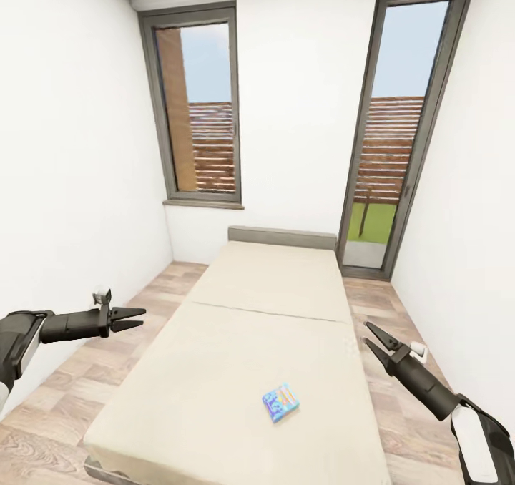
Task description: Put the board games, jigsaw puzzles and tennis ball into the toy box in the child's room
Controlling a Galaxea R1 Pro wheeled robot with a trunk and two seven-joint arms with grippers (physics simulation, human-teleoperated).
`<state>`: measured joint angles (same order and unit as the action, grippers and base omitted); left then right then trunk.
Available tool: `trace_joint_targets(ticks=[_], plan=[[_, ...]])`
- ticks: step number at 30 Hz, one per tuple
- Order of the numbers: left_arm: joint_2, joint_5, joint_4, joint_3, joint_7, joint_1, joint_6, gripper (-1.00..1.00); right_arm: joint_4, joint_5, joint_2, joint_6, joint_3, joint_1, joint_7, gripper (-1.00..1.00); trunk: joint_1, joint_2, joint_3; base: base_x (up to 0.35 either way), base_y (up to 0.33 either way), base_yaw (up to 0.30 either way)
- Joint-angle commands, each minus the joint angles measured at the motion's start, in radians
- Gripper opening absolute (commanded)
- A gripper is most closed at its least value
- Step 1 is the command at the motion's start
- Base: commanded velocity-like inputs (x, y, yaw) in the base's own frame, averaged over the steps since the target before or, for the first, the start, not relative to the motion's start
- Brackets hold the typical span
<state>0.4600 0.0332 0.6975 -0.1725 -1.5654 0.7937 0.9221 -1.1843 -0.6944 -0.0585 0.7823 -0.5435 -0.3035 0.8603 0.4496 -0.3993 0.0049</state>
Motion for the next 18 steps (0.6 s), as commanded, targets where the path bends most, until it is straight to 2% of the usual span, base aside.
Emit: trace_joint_targets(ticks=[1, 18], plan=[[0.000, 0.004, 0.001, -0.001, -0.005, 0.000, 0.011, 1.00, 0.001, -0.002, 0.000, 0.005, -0.001, -0.001, 0.002, 1.00, 0.000, -0.001, 0.000, 0.000, -0.001, -0.278], [0.000, 0.004, 0.001, -0.002, -0.005, 0.000, 0.011, 1.00, 0.002, -0.002, 0.000, 0.003, -0.001, -0.001, 0.002, 1.00, 0.000, -0.001, 0.000, 0.000, 0.000, -0.279]])
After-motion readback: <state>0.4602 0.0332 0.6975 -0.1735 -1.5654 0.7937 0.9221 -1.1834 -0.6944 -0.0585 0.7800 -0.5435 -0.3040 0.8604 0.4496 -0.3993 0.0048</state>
